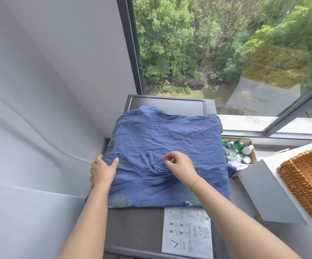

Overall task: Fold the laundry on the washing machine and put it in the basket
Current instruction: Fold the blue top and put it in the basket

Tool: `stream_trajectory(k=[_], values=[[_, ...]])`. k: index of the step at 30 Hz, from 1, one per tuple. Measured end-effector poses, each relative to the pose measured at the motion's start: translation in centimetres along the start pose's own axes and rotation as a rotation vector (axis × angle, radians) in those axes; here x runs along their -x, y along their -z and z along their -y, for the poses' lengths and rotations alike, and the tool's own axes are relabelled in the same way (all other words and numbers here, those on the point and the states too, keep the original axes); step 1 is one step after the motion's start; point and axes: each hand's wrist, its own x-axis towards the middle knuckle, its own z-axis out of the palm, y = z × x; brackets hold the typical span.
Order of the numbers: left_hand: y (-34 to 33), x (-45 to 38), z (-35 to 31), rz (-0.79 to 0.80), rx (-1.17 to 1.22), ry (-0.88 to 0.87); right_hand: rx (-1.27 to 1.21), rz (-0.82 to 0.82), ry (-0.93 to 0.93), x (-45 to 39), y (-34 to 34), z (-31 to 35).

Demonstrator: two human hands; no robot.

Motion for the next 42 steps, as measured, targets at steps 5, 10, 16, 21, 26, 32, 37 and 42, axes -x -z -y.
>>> stream_trajectory(k=[5,10,16,21,26,32,37,42], values=[[1.1,-3.4,1.4,0.11,0.194,-0.065,0.128,0.097,-0.131,-2.9,-2.4,3.6],[2.5,-4.6,0.3,0.028,0.145,-0.289,0.131,0.097,-0.159,-4.4,-3.9,5.2],[4.5,-4.8,-1.9,0.293,0.445,-0.431,-0.263,-0.1,-0.136,-3.4,-3.2,5.1],[5.5,-4.0,-1.2,0.417,0.541,-0.421,-0.547,-0.057,-0.108,-0.9,-2.4,4.2],[6.9,-2.0,3.5,0.428,0.466,-0.409,-0.253,-0.012,0.32,2.8,-4.4,2.1],[5.4,0.3,8.8,0.237,0.156,-0.465,0.076,0.098,0.489,6.4,-6.3,-1.4],[4.5,2.9,7.8,-0.025,0.098,-0.605,0.117,-0.098,0.504,7.9,-5.7,-1.0],[1.2,5.0,5.0,0.01,-0.007,-0.85,0.34,-0.24,0.562,7.4,-8.5,-0.4]])
